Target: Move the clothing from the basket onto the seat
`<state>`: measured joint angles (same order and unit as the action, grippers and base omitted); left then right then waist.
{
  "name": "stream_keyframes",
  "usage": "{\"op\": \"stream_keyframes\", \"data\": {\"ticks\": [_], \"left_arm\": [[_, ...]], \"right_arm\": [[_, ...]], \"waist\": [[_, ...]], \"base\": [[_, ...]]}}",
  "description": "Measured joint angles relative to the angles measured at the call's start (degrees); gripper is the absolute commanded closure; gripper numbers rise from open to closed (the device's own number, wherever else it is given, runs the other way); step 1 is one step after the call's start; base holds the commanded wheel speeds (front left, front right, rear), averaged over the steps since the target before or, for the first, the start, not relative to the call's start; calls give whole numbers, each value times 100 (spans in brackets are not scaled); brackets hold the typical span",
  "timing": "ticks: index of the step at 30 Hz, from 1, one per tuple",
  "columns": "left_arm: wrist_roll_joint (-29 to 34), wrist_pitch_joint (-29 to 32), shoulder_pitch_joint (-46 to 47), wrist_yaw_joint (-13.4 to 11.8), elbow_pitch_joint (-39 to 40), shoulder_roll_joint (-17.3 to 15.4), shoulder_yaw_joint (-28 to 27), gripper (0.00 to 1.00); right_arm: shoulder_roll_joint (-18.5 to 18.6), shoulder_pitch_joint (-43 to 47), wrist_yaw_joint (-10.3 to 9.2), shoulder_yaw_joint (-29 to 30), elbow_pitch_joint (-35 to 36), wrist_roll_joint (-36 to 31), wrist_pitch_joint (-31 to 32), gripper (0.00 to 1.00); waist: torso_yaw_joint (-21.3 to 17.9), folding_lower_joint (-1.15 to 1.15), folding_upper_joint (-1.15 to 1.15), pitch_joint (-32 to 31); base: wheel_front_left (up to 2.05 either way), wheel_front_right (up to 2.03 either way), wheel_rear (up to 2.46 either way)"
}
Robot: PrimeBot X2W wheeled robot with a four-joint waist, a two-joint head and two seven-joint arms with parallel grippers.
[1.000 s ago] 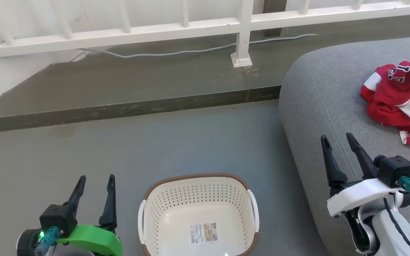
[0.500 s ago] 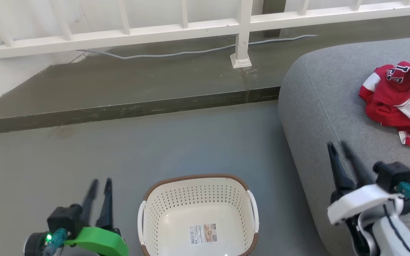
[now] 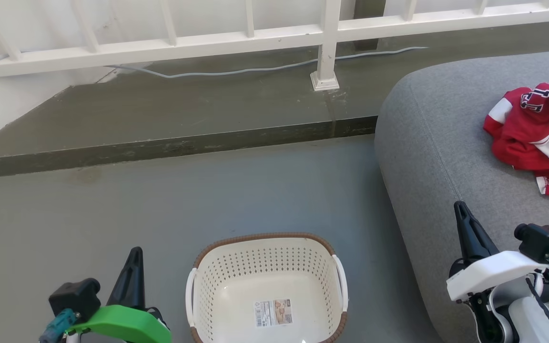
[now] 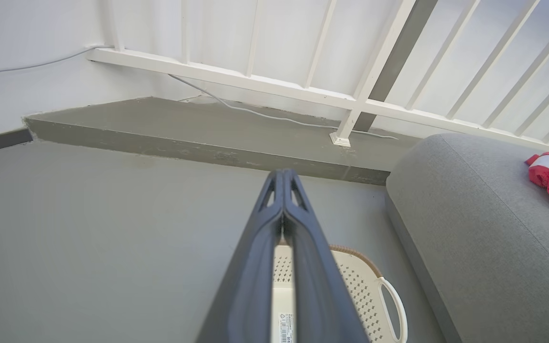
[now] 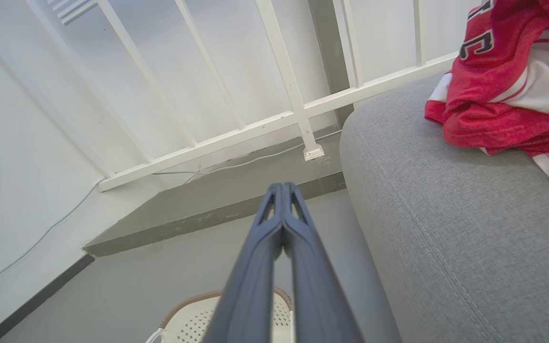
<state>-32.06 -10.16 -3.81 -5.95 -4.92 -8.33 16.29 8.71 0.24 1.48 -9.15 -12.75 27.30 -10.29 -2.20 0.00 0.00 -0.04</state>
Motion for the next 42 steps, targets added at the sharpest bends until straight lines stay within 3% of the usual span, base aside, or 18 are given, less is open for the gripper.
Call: {"op": "stream_keyframes", "data": {"ticks": [42], "left_arm": [[-2972, 659, 151, 555, -375, 156, -823, 100]], "right_arm": [[-322, -133, 243, 799, -149, 3047, 824, 100]], "waist": [[100, 0, 0, 12]], "base": [[0, 0, 0]]}}
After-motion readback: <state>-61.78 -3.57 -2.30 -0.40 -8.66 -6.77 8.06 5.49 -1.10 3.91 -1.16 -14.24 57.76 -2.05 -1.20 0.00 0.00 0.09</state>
